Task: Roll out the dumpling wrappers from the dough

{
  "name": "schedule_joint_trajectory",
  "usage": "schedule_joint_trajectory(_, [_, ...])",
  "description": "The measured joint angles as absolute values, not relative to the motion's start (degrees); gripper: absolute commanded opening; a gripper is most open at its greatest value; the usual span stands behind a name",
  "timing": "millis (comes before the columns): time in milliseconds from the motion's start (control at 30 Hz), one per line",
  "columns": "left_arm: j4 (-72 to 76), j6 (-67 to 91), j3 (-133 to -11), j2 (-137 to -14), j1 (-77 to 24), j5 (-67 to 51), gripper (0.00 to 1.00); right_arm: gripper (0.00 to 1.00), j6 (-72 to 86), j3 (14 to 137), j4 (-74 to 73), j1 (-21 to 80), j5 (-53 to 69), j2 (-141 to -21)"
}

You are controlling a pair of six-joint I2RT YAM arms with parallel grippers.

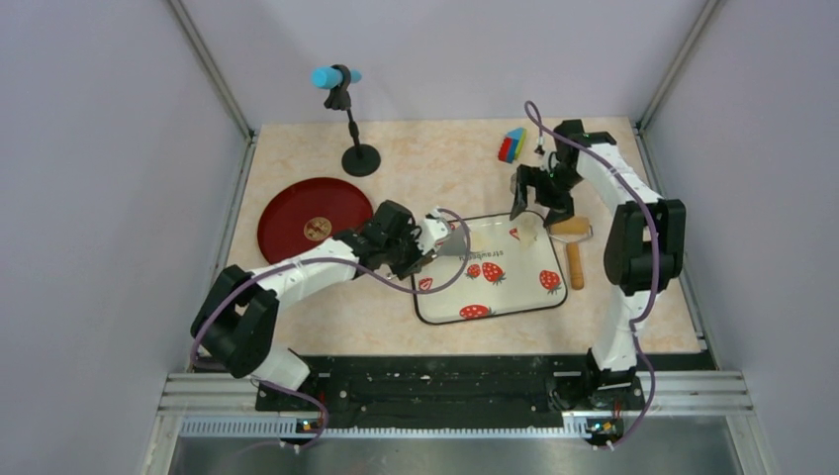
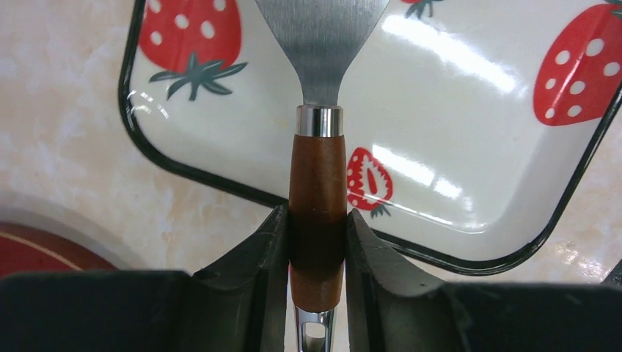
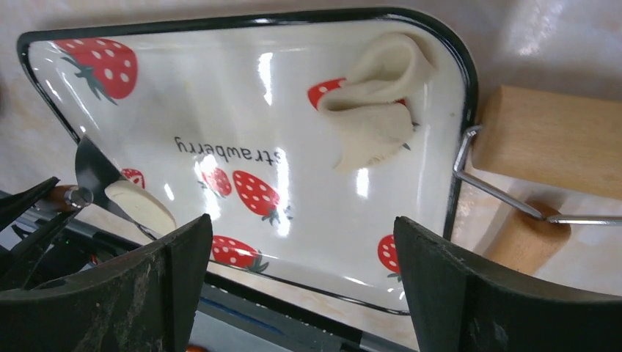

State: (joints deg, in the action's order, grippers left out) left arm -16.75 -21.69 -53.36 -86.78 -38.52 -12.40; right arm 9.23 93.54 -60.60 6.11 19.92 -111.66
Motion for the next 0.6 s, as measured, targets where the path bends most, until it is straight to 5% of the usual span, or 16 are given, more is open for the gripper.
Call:
schedule_joint_trajectory(367, [-18.68,-16.45,-52.69,-80.36,-26.89,-10.41,0.00,0.85,12.03,109.30,-60.97,16.32,22.46,-124.49])
schedule_joint_trajectory(600, [-20.95,-13.02,-52.47,-77.82,-20.27,-8.03,0.00,0.69,15.33,122.80,-60.55,22.63,27.75,-133.56])
